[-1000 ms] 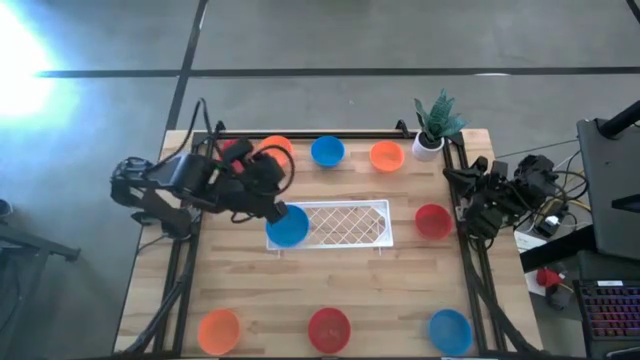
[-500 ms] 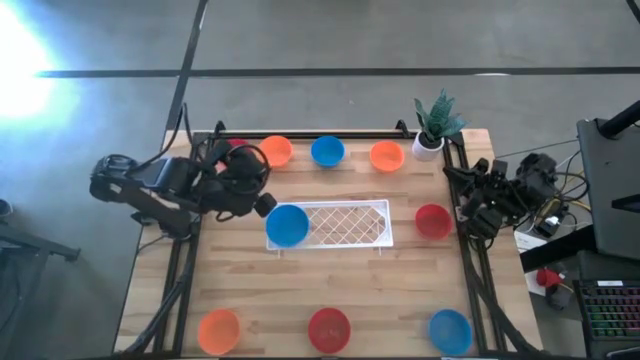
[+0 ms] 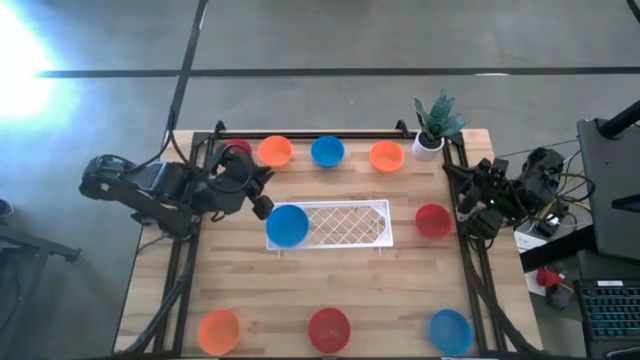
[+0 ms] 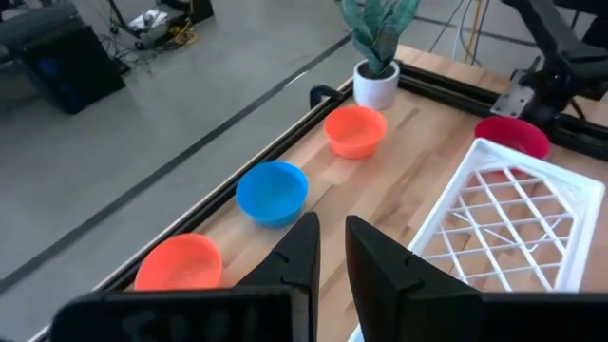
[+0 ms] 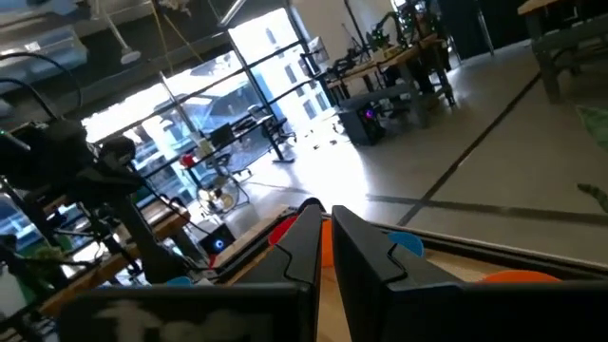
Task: Pick & Place Mini bowls
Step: Put the top right orange bowl on the shelf
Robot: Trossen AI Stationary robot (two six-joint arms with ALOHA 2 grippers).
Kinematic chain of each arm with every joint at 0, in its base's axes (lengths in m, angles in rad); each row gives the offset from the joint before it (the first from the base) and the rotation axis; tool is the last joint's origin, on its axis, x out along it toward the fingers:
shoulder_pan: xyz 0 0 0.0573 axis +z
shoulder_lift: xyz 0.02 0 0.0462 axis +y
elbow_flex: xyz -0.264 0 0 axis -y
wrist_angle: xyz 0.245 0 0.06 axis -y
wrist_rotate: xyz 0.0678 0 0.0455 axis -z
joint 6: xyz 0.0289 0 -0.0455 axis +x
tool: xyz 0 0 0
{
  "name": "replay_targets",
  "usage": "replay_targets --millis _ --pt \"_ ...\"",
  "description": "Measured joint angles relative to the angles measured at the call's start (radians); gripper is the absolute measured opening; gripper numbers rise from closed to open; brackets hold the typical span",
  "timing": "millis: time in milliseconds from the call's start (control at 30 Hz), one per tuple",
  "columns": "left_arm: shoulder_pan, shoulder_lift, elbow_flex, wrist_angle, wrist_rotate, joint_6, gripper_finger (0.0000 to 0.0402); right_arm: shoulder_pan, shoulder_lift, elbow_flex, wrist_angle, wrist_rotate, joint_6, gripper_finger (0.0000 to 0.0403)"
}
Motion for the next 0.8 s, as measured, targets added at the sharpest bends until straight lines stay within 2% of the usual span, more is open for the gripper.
replay_targets --millis 233,333,533,800 --pt "0.0 -0.004 -0.006 0.046 0.001 0.063 0.0048 -0.006 0.126 0.059 0.0 -0.009 0.03 0.0027" --pt "0.0 -0.004 -0.006 0.052 0.001 0.083 0.0048 -0.028 0.191 0.081 0.0 -0.045 0.052 0.0027" --pt "0.0 -0.004 -0.006 0.078 0.002 0.108 0.0048 -0.143 0.315 0.111 -0.004 -0.226 0.107 0.0027" --pt "0.0 -0.004 -0.006 0.085 0.002 0.108 0.0048 -0.428 0.407 0.153 -0.052 -0.53 0.29 0.0026"
